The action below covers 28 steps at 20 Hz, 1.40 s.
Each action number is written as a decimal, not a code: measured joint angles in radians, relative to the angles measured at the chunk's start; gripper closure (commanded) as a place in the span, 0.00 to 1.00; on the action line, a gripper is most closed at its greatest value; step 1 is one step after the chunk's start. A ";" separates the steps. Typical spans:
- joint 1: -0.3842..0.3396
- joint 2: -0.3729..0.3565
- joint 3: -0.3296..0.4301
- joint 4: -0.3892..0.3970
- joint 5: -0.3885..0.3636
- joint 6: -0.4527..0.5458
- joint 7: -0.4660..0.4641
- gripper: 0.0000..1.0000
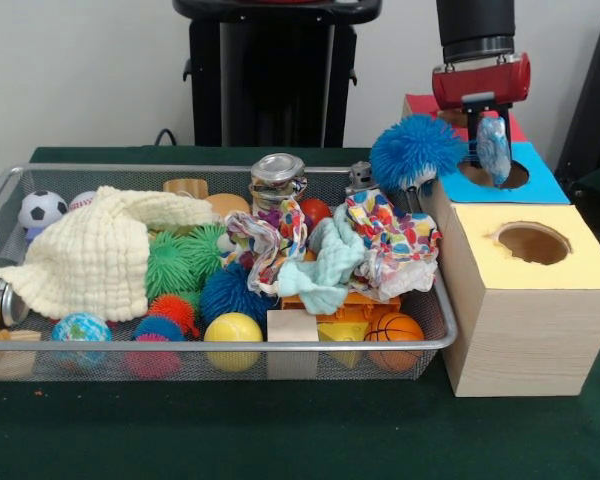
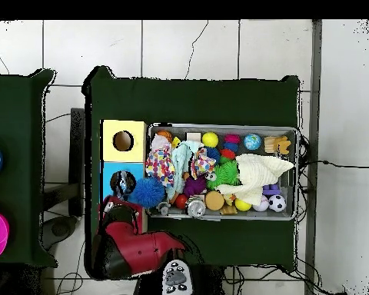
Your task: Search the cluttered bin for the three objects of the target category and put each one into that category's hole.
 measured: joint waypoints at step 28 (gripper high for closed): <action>-0.031 0.001 0.070 -0.009 0.003 -0.002 0.000 0.00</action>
